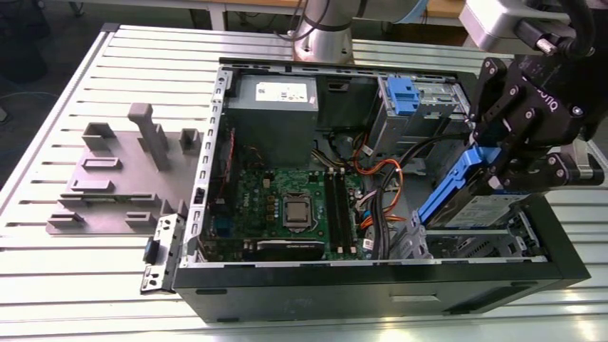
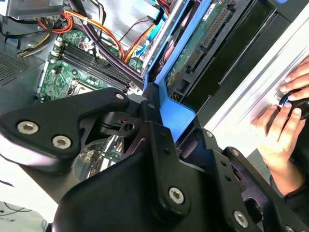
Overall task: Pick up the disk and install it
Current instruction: 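Insert the disk into the insertion slot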
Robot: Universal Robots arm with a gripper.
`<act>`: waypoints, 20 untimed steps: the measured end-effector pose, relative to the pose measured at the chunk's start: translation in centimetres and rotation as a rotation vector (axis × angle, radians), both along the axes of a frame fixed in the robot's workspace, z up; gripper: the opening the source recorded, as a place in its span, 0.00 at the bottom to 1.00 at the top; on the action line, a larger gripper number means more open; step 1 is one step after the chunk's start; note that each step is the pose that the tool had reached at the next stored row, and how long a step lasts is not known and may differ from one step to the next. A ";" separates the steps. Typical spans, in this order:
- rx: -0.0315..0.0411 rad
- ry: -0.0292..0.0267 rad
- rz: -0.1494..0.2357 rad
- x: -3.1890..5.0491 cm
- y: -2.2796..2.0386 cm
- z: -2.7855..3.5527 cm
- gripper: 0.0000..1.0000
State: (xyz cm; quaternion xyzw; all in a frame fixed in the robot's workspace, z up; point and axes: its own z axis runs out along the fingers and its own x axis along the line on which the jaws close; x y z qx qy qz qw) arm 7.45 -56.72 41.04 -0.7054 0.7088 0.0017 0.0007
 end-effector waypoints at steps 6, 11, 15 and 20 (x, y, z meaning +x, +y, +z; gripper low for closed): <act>0.0000 -0.0002 0.000 0.00 0.00 -0.23 0.36; 0.0001 -0.0003 0.000 0.00 -0.01 -0.49 0.36; 0.0001 -0.0002 0.000 0.00 -0.01 -0.76 0.36; 0.0000 -0.0002 0.000 0.00 -0.01 -1.22 0.36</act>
